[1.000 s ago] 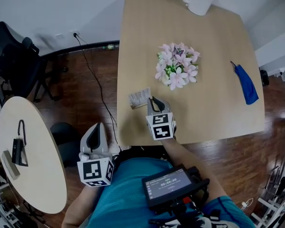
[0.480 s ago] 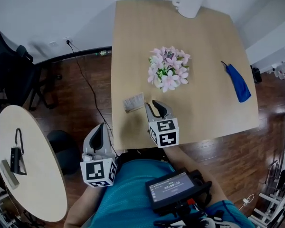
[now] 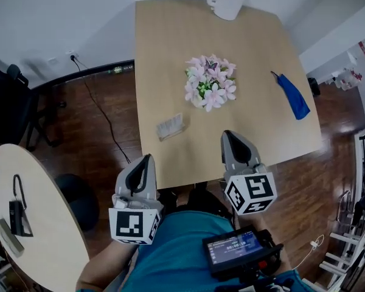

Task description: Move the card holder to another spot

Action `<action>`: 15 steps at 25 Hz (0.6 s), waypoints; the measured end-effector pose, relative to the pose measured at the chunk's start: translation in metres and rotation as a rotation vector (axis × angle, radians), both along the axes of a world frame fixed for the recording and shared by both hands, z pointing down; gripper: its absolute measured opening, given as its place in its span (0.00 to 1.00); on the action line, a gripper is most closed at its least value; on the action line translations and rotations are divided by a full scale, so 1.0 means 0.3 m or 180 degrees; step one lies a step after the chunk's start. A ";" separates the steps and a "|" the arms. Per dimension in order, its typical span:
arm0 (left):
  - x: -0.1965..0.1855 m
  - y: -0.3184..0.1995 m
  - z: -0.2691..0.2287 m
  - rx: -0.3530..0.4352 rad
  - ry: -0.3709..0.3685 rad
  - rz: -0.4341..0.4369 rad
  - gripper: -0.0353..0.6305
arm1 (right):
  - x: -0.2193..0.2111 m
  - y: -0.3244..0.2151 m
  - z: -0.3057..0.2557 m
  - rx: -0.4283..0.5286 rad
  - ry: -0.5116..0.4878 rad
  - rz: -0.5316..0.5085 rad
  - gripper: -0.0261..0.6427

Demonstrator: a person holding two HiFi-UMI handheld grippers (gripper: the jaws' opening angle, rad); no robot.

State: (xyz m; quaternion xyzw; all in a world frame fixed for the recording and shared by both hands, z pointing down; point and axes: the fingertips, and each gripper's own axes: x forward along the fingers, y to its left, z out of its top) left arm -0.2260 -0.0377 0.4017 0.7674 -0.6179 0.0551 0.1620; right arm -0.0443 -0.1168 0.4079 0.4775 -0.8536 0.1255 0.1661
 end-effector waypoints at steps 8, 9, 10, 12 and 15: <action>0.112 0.056 -0.086 0.0192 0.0025 0.0159 0.08 | 0.078 0.136 -0.160 0.0366 -0.0068 0.0094 0.03; 0.130 0.070 -0.090 0.0198 0.0010 0.0181 0.08 | 0.095 0.155 -0.175 0.0409 -0.0077 0.0099 0.03; 0.149 0.083 -0.093 0.0199 -0.0012 0.0203 0.08 | 0.116 0.176 -0.188 0.0436 -0.0094 0.0114 0.03; 0.194 0.108 -0.102 0.0213 -0.0068 0.0244 0.08 | 0.172 0.220 -0.209 0.0479 -0.0125 0.0174 0.03; 0.291 0.151 -0.133 0.0278 -0.0155 0.0320 0.08 | 0.286 0.290 -0.236 0.0547 -0.0151 0.0303 0.03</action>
